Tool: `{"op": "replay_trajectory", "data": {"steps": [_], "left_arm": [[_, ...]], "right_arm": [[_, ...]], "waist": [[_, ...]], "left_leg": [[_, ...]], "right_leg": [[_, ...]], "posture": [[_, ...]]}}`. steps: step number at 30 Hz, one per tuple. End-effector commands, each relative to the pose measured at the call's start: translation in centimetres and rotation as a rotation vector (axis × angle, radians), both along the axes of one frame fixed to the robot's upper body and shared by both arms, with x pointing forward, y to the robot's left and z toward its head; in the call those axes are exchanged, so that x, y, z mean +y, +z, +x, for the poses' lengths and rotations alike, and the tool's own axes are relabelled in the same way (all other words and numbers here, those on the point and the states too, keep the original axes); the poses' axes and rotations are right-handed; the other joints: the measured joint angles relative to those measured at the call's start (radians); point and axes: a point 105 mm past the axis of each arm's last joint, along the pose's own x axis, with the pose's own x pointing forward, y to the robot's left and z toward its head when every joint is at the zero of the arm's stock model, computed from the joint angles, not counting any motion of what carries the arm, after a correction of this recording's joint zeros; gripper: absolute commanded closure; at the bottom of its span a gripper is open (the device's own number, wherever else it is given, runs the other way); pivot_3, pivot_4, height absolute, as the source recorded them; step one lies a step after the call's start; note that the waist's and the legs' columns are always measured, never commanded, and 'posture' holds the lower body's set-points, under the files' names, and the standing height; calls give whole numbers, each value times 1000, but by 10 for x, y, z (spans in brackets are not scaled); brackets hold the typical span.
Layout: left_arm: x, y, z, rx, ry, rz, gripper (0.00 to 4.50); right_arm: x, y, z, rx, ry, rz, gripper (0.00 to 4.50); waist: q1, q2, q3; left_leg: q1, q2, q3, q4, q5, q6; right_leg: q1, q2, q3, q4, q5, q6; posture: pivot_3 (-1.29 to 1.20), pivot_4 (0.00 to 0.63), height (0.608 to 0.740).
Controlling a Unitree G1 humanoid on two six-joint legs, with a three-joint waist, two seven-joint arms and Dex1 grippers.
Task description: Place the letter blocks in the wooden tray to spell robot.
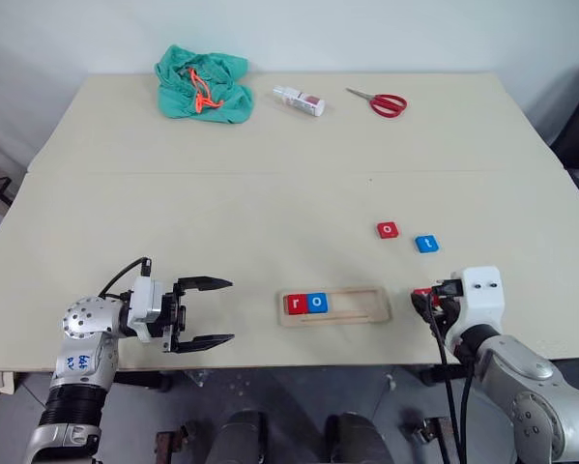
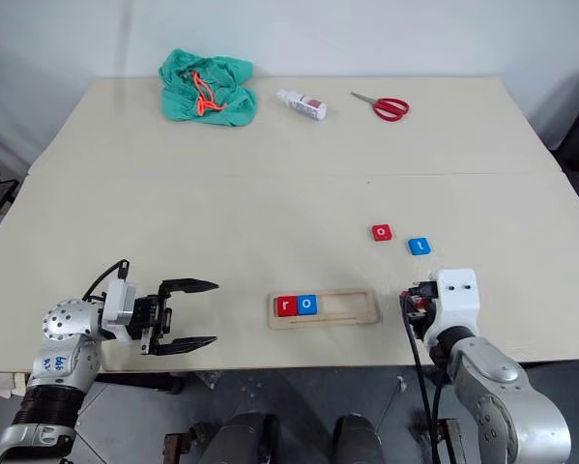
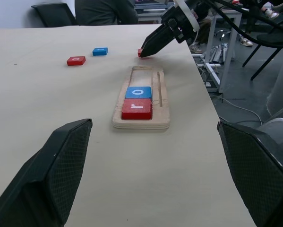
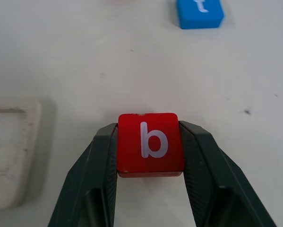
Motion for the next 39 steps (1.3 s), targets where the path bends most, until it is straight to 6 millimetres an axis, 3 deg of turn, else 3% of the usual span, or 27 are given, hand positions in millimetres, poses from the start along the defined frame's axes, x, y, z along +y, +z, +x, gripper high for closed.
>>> {"op": "replay_trajectory", "data": {"steps": [1,9,18,24,28,32,35,39], "left_arm": [[1,9,1,-32,-10,-17,0],[3,12,-1,-41,-13,-17,0],[6,12,1,-47,5,-18,0],[4,12,3,-52,2,-26,0],[3,12,2,-50,-2,-38,0],[10,10,-4,-39,-9,-32,0],[14,10,-6,-41,-4,-39,0],[17,10,-8,-43,1,-26,0]], "right_arm": [[4,15,-2,-68,7,-4,3034],[11,14,-1,-78,26,27,3034],[13,29,-1,-151,109,22,21],[14,38,-16,-142,459,-75,21],[-2,35,-22,-86,697,-185,21],[-21,36,-14,-52,878,-292,21],[-37,34,2,-21,955,-369,21],[-45,33,20,-16,1027,-414,21]], "waist": [[0,0,0],[1,0,0],[0,0,0],[3,0,0],[2,-1,-1],[2,-2,-1],[-2,-2,-1],[0,-2,-1]], "left_leg": [[0,0,0,0,0,0],[0,0,0,0,0,0],[0,0,0,0,0,0],[0,-1,0,0,0,0],[1,0,2,0,0,1],[1,1,2,0,0,1],[2,1,3,0,0,1],[2,1,3,1,0,1]], "right_leg": [[0,0,0,0,0,0],[0,0,0,0,0,0],[0,0,0,0,0,0],[1,0,0,-1,0,0],[4,0,0,-7,0,0],[6,1,-1,-9,0,0],[6,0,-1,-9,0,0],[6,0,-2,-9,0,0]], "posture": [[0,150,740],[0,150,740],[0,150,740],[0,150,740],[0,150,740],[0,150,740],[0,150,740],[0,150,740]]}}
